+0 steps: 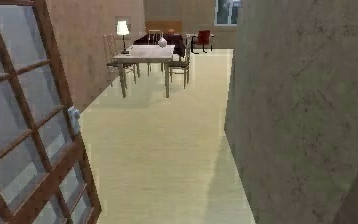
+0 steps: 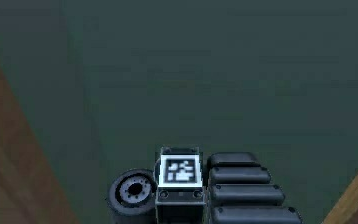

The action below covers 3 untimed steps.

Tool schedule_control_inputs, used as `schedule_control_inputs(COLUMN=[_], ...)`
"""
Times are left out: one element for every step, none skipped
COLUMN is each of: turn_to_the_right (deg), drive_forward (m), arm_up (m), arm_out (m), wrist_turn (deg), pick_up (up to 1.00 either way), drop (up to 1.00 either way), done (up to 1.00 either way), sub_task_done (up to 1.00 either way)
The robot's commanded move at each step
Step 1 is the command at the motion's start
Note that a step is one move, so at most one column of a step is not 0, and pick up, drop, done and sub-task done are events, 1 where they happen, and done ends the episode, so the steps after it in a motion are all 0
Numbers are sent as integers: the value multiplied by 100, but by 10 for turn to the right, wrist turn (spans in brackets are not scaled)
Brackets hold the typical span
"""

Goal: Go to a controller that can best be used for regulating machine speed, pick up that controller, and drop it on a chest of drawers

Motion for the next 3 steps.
schedule_control_inputs(turn_to_the_right=[60, 0, 30], drive_forward=[0, 40, 0], arm_up=[0, 0, 0], arm_out=[0, 0, 0], wrist_turn=[0, 0, 0], pick_up=[0, 0, 0], drop=[0, 0, 0], done=[0, 0, 0], sub_task_done=[0, 0, 0])
